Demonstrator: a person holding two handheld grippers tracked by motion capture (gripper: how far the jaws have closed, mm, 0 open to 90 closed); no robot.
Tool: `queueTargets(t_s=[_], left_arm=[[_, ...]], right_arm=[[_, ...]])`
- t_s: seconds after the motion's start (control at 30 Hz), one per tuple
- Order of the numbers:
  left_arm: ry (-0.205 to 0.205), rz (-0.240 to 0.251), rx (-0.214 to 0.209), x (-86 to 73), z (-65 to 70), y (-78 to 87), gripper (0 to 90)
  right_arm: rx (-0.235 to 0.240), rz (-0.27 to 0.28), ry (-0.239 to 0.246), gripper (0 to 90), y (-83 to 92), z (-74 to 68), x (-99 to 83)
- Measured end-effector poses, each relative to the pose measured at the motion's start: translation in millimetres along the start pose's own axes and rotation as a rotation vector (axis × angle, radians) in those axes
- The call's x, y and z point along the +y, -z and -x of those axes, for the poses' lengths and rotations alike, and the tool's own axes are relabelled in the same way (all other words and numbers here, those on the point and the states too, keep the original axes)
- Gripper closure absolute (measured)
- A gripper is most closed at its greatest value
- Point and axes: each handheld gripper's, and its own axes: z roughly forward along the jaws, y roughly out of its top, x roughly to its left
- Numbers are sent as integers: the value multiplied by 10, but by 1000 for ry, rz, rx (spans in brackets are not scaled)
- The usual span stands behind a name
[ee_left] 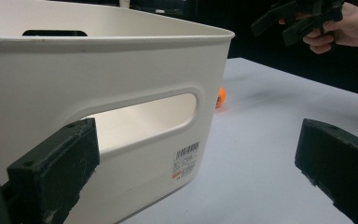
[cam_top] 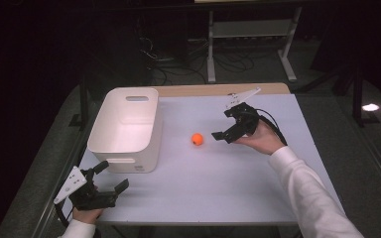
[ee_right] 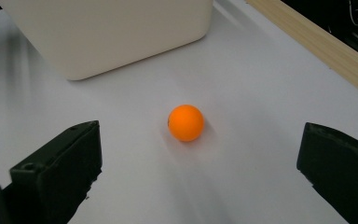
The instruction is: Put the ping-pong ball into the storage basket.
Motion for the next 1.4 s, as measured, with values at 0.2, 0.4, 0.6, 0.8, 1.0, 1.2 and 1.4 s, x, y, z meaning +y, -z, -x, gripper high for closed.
queueTargets(t_s=[0.2,0.4,0.6,0.8,1.0,1.2,1.4], left_arm=[[0,0,-1,0,-2,0,0],[0,0,-1,0,-1,-1,0],[0,1,-3,-1,-3,0,0],[0,0,-3,-1,0,-1,0],[0,2,-5,-2,-2,0,0],[-2,4,-2,-1,-8,3,0],[-5,2,-2,0,-12,6,0]], right_arm=[[2,-15,6,0,-52,22,30],[3,-21,-6,0,-103,31,52],[0,-36,19,0,-184,61,84],[4,-41,31,0,-246,58,129],[9,-42,30,0,-309,62,174],[18,-50,38,0,-385,64,220],[25,-57,26,0,-437,65,248]])
